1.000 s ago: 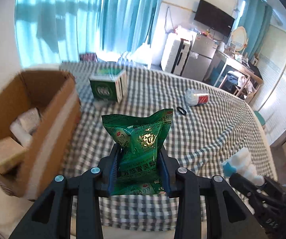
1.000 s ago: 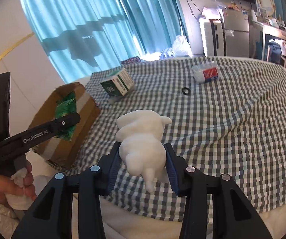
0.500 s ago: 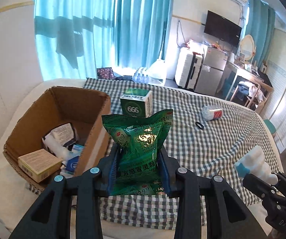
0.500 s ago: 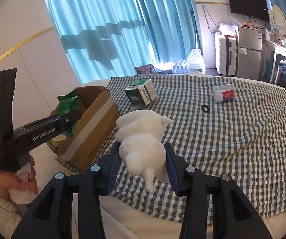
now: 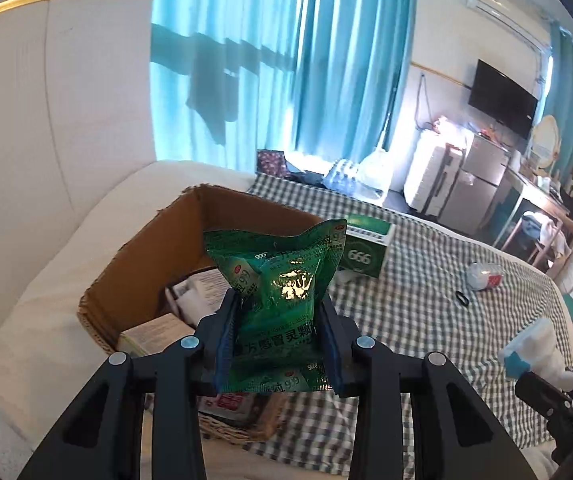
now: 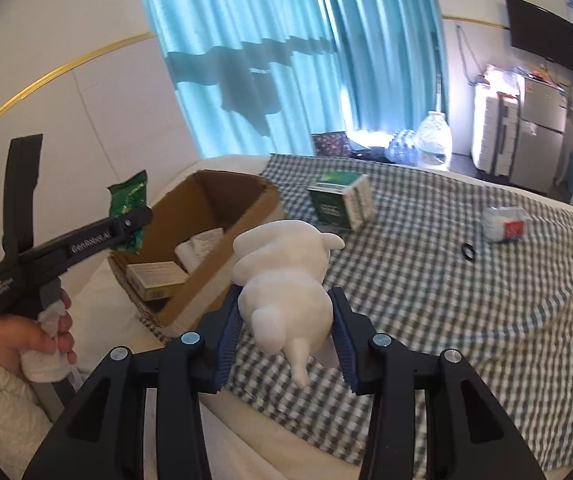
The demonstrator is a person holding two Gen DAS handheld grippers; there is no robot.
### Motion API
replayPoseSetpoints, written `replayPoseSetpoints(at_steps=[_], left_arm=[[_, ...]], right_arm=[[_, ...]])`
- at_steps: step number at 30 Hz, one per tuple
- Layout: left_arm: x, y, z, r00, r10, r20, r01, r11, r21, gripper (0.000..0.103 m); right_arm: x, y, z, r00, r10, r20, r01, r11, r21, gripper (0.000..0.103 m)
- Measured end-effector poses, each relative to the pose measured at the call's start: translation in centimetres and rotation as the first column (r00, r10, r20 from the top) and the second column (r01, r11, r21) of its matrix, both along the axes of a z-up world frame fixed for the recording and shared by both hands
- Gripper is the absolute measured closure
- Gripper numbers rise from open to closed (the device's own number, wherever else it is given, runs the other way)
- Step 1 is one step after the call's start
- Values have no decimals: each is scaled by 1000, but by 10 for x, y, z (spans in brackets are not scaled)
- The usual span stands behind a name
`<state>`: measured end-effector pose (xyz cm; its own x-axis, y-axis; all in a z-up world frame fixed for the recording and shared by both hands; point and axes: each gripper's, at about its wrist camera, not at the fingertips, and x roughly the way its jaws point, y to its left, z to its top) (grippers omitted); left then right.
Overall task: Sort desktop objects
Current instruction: 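Carry the green sachet and plush toy with both tools over the cardboard box, then open both tools to drop the sachet and plush toy into the box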
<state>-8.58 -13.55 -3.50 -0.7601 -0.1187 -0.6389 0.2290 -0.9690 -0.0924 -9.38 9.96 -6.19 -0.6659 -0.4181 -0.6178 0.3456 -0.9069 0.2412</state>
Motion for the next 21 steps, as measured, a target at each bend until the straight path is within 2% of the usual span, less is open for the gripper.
replayPoseSetpoints(at_steps=[11,21], left_arm=[[-6,-57,-31,994,85,67,-85,996,-3,66],[-28,-88,-62,982,110,153,-106,994,-33,66]], right_arm=[[-49,-90,-2,984,180,11,-180,984,-3,61],[-99,-152,-21,968,248,46,-249,968,16,61]])
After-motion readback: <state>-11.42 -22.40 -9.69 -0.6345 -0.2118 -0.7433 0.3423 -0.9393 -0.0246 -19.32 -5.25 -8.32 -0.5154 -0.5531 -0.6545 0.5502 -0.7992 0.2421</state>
